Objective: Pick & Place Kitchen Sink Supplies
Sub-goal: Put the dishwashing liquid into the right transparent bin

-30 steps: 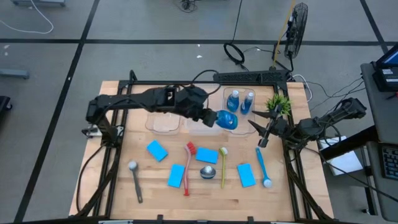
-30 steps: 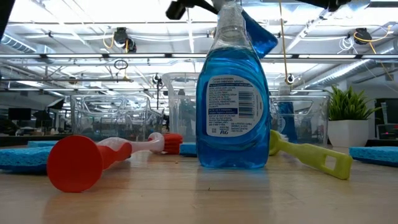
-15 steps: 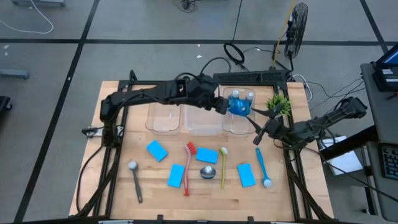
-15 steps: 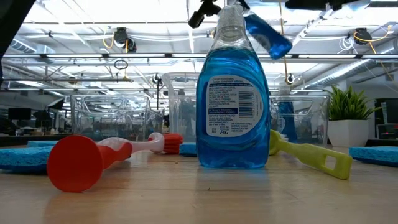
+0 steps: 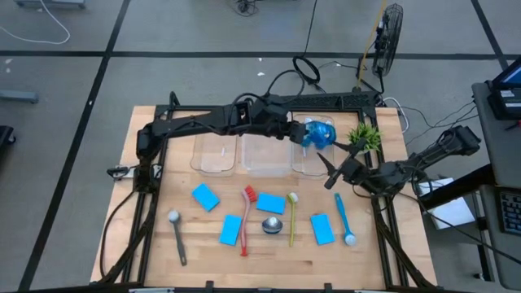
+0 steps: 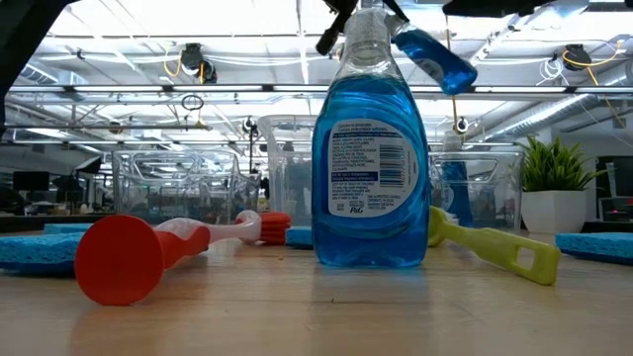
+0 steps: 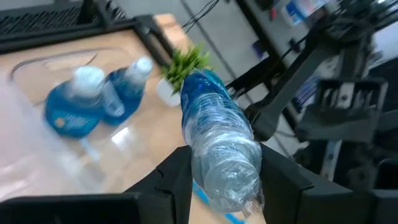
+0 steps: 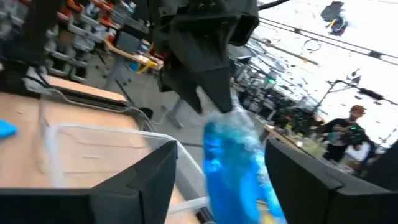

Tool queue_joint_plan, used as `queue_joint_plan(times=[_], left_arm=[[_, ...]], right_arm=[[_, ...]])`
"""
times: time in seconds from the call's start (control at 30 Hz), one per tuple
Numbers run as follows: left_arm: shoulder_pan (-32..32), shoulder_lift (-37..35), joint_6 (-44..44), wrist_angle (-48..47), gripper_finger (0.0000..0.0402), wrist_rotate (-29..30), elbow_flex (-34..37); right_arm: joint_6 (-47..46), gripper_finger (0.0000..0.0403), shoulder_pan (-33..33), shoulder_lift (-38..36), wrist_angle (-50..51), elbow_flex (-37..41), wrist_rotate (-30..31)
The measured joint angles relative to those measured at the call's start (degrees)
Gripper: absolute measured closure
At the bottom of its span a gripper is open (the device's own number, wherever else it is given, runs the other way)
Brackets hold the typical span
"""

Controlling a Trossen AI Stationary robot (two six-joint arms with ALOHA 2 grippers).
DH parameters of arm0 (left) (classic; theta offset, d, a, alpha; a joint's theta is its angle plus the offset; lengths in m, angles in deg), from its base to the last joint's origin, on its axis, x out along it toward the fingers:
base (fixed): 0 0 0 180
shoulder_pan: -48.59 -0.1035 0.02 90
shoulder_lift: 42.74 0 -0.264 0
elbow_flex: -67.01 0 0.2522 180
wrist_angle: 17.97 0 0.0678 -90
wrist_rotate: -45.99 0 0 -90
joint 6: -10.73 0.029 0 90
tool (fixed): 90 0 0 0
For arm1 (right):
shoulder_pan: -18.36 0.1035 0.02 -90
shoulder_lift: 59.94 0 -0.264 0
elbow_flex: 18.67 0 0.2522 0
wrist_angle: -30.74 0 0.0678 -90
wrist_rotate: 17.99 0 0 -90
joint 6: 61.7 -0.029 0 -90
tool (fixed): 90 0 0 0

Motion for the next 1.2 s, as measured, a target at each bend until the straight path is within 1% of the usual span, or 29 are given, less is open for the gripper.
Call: queue_joint_plan(times=[0.03, 0.13, 0.3, 0.47, 0.57, 0.8, 1.2], left_arm=[[0.00, 0.17, 0.01, 0.99, 0.0262, 0.01, 0.00], [0.00, 0.25, 0.09, -0.10, 0.0262, 0.00, 0.00], [0.11, 0.20, 0.11, 1.20, 0.0262, 0.66, 0.00], [0.49, 0.20, 0.12, 1.22, 0.0262, 0.86, 0.00], [0.88, 0.20, 0.20, 1.12, 0.0262, 1.37, 0.00], [1.26, 0.20, 1.26, 0.89, 0.0262, 1.51, 0.00], [2.84, 0.20, 2.08, 0.79, 0.0262, 1.50, 0.04]], right_arm=[[1.08, 0.0165, -0.01, 0.81, -1.29, 0.00, 0.56], [5.48, 0.0159, -0.34, 3.71, -4.57, 0.00, 2.44], [10.76, 0.0162, -2.13, 8.62, -10.81, -0.01, 5.23], [15.44, 0.0160, -3.85, 12.63, -11.67, -3.74, 5.90], [17.66, 0.0159, -5.19, 14.89, -11.45, -6.15, 8.50], [18.13, 0.0160, -5.99, 17.81, -11.46, -8.56, 8.47], [18.07, 0.0161, -7.33, 20.18, -11.40, -9.33, 8.50]])
